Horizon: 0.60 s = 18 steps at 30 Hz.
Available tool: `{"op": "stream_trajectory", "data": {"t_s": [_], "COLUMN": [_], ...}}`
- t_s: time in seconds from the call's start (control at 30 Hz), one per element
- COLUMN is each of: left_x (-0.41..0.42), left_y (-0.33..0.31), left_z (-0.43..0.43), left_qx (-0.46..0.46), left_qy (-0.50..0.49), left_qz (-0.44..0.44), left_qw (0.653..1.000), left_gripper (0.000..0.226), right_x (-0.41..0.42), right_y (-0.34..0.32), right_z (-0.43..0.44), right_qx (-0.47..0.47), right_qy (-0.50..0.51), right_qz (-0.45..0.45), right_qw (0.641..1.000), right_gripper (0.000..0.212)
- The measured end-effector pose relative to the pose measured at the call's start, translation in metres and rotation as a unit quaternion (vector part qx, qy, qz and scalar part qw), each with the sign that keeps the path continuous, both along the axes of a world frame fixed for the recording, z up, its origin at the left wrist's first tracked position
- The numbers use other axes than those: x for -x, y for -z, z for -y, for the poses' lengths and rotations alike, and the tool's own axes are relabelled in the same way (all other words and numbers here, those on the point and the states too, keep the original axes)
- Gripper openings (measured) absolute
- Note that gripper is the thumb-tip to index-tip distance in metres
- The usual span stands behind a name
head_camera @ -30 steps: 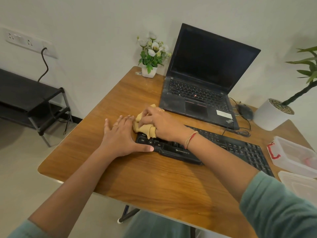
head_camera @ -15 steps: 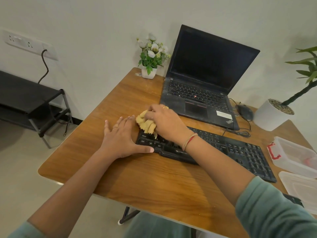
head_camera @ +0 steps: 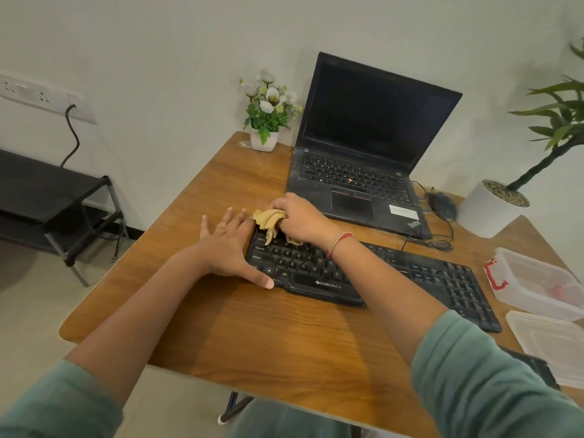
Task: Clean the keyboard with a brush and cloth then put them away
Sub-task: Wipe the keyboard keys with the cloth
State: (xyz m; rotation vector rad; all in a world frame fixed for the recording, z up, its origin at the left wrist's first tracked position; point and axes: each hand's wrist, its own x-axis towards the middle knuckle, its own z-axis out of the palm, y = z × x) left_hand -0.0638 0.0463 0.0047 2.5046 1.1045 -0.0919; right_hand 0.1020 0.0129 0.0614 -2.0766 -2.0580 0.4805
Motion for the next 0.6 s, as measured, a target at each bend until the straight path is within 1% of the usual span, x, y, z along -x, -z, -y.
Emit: {"op": "stream_trajectory", "data": {"t_s": [0.1, 0.17, 0.43, 0.6], "left_x": [-0.0029, -0.0039, -0.003, -0.0049], "left_y": [0.0, 0.0002, 0.004, 0.0027], "left_z": [-0.0037, -0.0056, -0.0053, -0.0072], "left_qx": [0.01, 0.014, 0.011, 0.018], "left_qy": [0.004, -0.002, -0.004, -0.008], "left_qz": [-0.019, -0.028, -0.012, -0.027], "left_qw": [1.0, 1.0, 1.0, 0.999], "left_gripper": [0.159, 0.161, 0.154, 0.157], "right_x": [0.0043, 0.0062, 0.0077, 0.0053], "right_y": [0.0065, 0.0089, 0.0091, 0.0043], "right_z": [-0.0007, -0.0002, 0.0041, 0.0056], "right_qx": [-0.035, -0.059, -0.086, -0.081], "right_qy": [-0.008, -0.01, -0.019, -0.007], "right_qz": [0.069, 0.094, 0.153, 0.159], "right_qw": [0.997, 0.994, 0.984, 0.984], "right_gripper": [0.017, 0.016, 0.019, 0.018]}}
